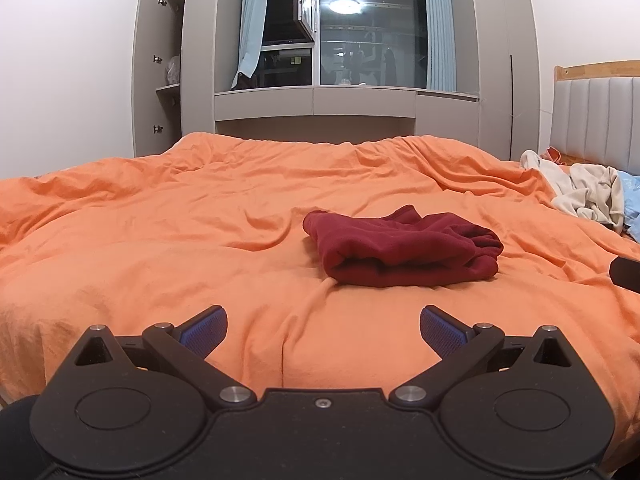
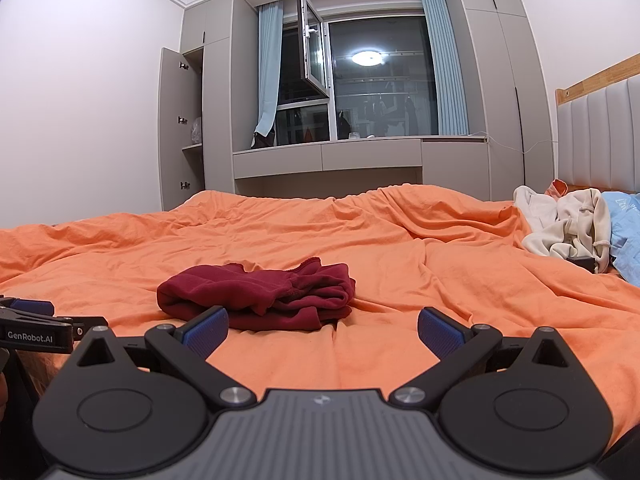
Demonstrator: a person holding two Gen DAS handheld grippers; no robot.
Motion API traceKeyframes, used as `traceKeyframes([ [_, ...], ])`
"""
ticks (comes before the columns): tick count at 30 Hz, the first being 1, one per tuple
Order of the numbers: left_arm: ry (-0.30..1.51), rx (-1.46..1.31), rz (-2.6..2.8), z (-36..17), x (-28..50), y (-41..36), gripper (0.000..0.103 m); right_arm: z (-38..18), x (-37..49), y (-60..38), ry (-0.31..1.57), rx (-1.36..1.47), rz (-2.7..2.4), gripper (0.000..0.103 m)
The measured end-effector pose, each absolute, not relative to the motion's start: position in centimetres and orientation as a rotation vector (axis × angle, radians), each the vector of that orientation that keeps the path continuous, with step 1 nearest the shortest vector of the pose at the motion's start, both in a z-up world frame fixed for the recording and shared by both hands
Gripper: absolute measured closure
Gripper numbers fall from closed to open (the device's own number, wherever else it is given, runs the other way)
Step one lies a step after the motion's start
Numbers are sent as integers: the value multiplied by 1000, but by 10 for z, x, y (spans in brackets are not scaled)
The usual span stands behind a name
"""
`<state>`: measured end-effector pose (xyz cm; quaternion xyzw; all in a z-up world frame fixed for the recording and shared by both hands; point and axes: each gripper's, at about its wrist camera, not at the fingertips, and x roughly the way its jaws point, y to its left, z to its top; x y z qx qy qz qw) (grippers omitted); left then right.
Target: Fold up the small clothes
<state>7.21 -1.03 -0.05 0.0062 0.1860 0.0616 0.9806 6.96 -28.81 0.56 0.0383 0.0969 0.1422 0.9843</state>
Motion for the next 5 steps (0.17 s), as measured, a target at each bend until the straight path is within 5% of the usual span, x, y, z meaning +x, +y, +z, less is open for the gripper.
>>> traceKeyframes([
  [5,379,10,130,0,73,-11,1,6,70,-288,195,77,286,0],
])
